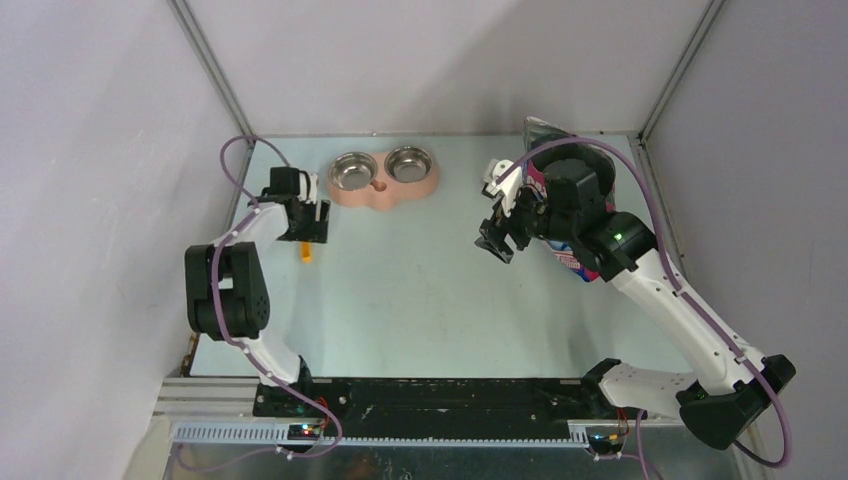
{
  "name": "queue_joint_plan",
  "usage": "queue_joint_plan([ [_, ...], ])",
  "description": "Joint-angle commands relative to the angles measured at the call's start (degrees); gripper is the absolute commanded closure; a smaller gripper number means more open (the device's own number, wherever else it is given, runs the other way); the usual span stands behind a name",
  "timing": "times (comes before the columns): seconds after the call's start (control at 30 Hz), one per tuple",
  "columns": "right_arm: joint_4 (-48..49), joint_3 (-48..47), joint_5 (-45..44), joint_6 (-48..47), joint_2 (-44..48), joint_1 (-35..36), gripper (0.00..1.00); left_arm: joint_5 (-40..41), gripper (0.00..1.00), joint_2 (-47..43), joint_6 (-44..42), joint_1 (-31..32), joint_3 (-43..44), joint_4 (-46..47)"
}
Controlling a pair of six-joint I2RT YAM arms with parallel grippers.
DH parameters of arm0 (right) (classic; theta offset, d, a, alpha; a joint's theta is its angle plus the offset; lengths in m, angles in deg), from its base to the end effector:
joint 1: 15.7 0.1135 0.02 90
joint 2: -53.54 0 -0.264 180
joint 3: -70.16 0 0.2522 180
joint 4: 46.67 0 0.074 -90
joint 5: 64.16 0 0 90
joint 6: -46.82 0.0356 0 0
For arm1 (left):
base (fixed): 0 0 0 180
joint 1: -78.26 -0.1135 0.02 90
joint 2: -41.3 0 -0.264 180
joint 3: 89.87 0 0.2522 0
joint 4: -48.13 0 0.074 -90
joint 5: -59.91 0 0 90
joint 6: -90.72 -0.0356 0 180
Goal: Serve the pet food
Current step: Pick up the spatula from the center of the board.
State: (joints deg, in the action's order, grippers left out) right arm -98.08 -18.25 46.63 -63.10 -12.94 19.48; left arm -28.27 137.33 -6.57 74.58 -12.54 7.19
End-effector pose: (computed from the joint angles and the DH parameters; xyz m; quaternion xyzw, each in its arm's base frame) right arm 0.1905 0.1497 0.3970 -0.4736 0.7112 0.2203 0.4706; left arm 0.3412 0.0231 0.2006 0.0262 0.9646 0.0403 0.2592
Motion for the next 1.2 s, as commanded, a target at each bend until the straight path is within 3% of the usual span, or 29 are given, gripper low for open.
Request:
queue_joint_plan([
  [0.0, 3.07, 0.7, 0.32, -0.03, 0.92, 0.4, 0.22, 2.13, 0.17, 2.12, 2.0, 1.17, 2.05, 1.13],
  [0.33, 2.94, 0.79, 0.23, 0.03, 0.44, 0.43, 0.22, 0.95, 0.24, 6.58, 3.6, 1.07, 1.74, 0.37],
  [0.47, 3.34, 1.17, 0.32, -0.15, 0.41, 0.46, 0.22, 0.67, 0.33, 7.71, 3.9, 0.87, 2.01, 0.31],
  [0.57, 3.63, 1.5, 0.38, -0.16, 0.1, 0.5, 0.22, 0.67, 0.56, 7.58, 4.04, 0.85, 2.25, 0.12],
  [0.67, 3.59, 1.52, 0.38, -0.1, -0.17, 0.46, 0.22, 0.76, 0.73, 6.8, 4.07, 0.64, 2.18, 0.04],
  [0.73, 3.63, 1.45, 0.31, -0.11, -0.2, 0.42, 0.22, 0.74, 0.92, 6.23, 4.05, 0.49, 2.24, -0.05],
  [0.8, 3.57, 1.45, 0.14, -0.12, -0.35, 0.43, 0.22, 0.73, 0.99, 5.56, 4.04, 0.33, 2.18, -0.07],
  [1.0, 4.06, 2.32, 0.05, -0.96, -0.65, 0.5, 0.21, 0.05, 1.0, 1.07, 2.66, 0.26, 2.08, -0.87],
  [1.17, 3.7, 2.44, 1.52, -1.92, -1.37, 0.51, 0.19, -4.38, 1.0, -7.9, 0.29, 0.25, 1.45, -2.61],
])
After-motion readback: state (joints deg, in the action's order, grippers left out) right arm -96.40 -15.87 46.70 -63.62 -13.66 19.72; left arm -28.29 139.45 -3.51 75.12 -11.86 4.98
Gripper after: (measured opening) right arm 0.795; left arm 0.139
